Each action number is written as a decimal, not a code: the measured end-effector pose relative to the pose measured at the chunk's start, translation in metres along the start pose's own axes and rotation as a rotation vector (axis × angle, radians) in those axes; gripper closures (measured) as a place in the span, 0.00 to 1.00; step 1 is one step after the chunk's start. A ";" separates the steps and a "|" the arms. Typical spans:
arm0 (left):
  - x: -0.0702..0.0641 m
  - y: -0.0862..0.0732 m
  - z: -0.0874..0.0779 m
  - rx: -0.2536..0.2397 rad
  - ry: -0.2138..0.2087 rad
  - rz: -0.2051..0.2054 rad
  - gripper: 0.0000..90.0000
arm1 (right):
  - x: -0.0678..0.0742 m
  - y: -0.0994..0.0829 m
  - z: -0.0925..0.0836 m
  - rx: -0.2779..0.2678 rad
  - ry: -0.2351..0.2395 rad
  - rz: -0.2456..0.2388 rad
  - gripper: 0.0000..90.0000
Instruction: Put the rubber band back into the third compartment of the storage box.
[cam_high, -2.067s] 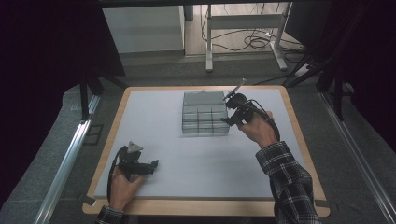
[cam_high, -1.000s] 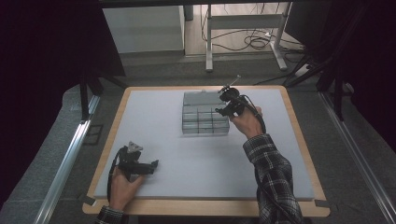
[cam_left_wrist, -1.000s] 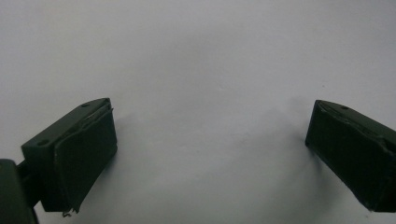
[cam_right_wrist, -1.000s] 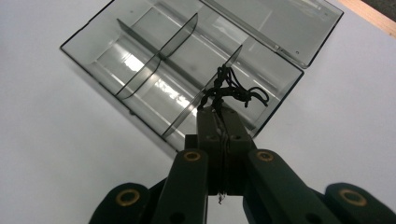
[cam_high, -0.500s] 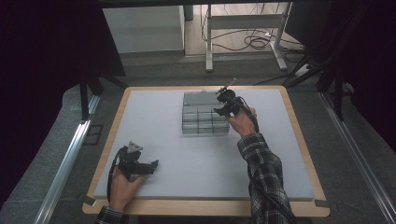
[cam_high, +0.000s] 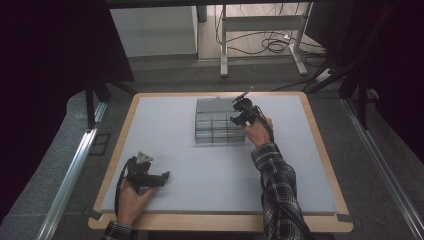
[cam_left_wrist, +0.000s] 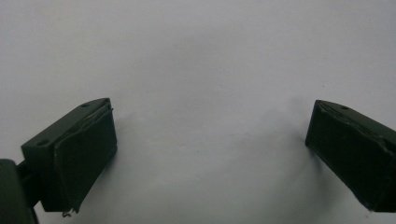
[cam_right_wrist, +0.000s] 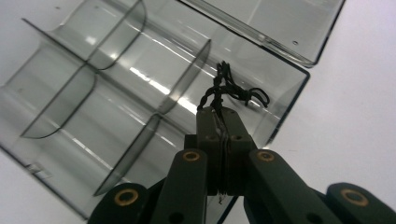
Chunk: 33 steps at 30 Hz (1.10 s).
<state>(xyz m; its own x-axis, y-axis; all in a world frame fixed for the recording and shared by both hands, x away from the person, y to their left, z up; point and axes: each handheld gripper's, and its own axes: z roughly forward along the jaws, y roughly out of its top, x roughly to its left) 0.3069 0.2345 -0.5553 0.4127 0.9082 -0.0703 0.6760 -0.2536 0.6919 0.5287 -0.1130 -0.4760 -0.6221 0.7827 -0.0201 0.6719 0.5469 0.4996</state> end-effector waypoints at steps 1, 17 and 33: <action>0.000 0.000 0.000 0.000 0.000 0.000 0.02 | -0.001 0.000 0.001 0.000 0.002 0.007 0.97; 0.000 0.000 0.000 -0.004 0.000 -0.004 0.02 | 0.002 0.000 -0.008 -0.021 0.012 0.000 0.80; -0.001 0.000 0.001 -0.007 0.000 -0.007 0.02 | 0.005 -0.007 -0.023 -0.045 0.024 -0.006 0.77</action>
<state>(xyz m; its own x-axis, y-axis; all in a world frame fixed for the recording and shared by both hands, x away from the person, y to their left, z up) 0.3069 0.2336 -0.5557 0.4078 0.9100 -0.0753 0.6747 -0.2447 0.6963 0.5114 -0.1197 -0.4597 -0.6361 0.7716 -0.0031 0.6493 0.5375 0.5381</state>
